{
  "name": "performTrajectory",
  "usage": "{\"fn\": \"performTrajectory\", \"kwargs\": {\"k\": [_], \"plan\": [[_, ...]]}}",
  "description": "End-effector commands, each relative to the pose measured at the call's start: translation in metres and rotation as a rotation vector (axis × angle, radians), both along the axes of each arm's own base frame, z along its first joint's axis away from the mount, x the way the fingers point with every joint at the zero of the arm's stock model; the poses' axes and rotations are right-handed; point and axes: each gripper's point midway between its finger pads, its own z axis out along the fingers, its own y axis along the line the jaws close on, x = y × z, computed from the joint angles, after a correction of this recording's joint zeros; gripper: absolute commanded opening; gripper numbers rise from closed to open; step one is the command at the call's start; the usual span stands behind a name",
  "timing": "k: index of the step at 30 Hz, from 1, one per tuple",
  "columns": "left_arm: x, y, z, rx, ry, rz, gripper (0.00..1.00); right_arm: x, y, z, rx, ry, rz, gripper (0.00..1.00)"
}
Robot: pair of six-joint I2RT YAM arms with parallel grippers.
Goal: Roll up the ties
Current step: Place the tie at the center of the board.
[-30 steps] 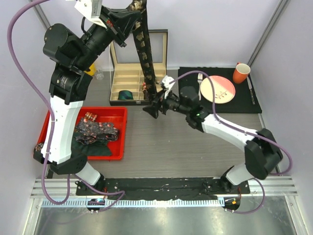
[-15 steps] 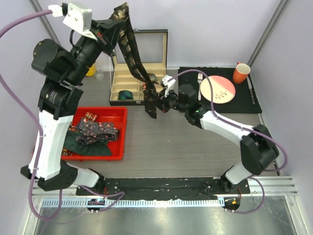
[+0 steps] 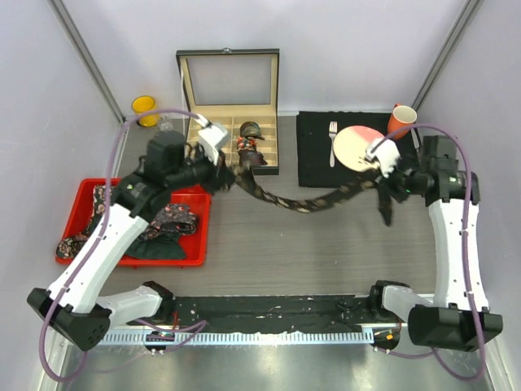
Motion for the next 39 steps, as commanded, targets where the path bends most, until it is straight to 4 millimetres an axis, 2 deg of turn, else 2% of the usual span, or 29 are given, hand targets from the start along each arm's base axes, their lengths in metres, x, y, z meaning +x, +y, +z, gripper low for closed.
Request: {"fn": "performTrajectory", "kwargs": {"k": [1, 2, 3, 6, 8, 11, 13, 15, 17, 21, 29, 30, 31, 33, 34, 35, 36, 37, 39], "plan": [[-0.059, -0.020, -0.038, -0.046, 0.225, -0.182, 0.00, -0.091, -0.055, -0.050, -0.278, 0.338, 0.124, 0.01], [-0.066, -0.020, -0.047, -0.039, 0.260, -0.183, 0.00, -0.098, -0.072, -0.058, -0.379, 0.379, 0.151, 0.01], [-0.070, -0.018, -0.062, -0.025, 0.308, -0.177, 0.00, -0.106, -0.079, -0.071, -0.395, 0.435, 0.152, 0.01], [-0.077, -0.010, -0.096, 0.028, 0.437, -0.123, 0.00, -0.120, -0.097, -0.098, -0.442, 0.590, 0.189, 0.01], [-0.074, 0.005, -0.121, 0.110, 0.508, -0.018, 0.00, -0.125, -0.106, -0.116, -0.452, 0.709, 0.232, 0.01], [-0.082, 0.015, -0.151, 0.184, 0.620, 0.027, 0.00, -0.139, -0.116, -0.141, -0.473, 0.879, 0.337, 0.01], [-0.092, 0.013, -0.166, 0.185, 0.691, 0.013, 0.00, -0.140, -0.114, -0.149, -0.489, 0.937, 0.400, 0.01], [-0.092, 0.012, -0.176, 0.191, 0.727, 0.029, 0.00, -0.142, -0.109, -0.160, -0.479, 1.015, 0.452, 0.01], [-0.092, 0.006, -0.178, 0.176, 0.748, 0.011, 0.00, -0.141, -0.098, -0.167, -0.504, 1.061, 0.531, 0.01], [-0.091, 0.002, -0.198, 0.213, 0.844, 0.014, 0.00, -0.124, -0.078, -0.183, -0.515, 1.118, 0.611, 0.01], [-0.071, 0.003, -0.228, 0.259, 0.995, 0.062, 0.02, -0.089, -0.090, -0.209, -0.602, 1.175, 0.583, 0.02], [-0.064, 0.005, -0.226, 0.231, 1.006, 0.066, 0.05, -0.083, -0.089, -0.210, -0.598, 1.167, 0.575, 0.06], [-0.058, 0.004, -0.223, 0.206, 1.010, 0.065, 0.12, -0.073, -0.087, -0.211, -0.582, 1.151, 0.541, 0.12], [-0.047, -0.001, -0.210, 0.125, 1.024, 0.050, 0.23, -0.067, -0.086, -0.208, -0.560, 1.155, 0.517, 0.16], [-0.044, -0.002, -0.206, 0.100, 1.028, 0.044, 0.32, -0.059, -0.087, -0.206, -0.551, 1.136, 0.498, 0.17], [-0.039, -0.003, -0.204, 0.083, 1.033, 0.048, 0.38, -0.055, -0.088, -0.205, -0.547, 1.124, 0.487, 0.22], [-0.035, -0.007, -0.193, 0.041, 1.038, 0.026, 0.44, -0.052, -0.092, -0.204, -0.544, 1.119, 0.468, 0.29], [-0.033, -0.009, -0.188, 0.013, 1.044, 0.009, 0.54, -0.043, -0.093, -0.201, -0.538, 1.097, 0.443, 0.49], [-0.030, -0.011, -0.179, -0.023, 1.060, -0.004, 0.61, -0.041, -0.094, -0.195, -0.508, 1.106, 0.422, 0.64]]}}
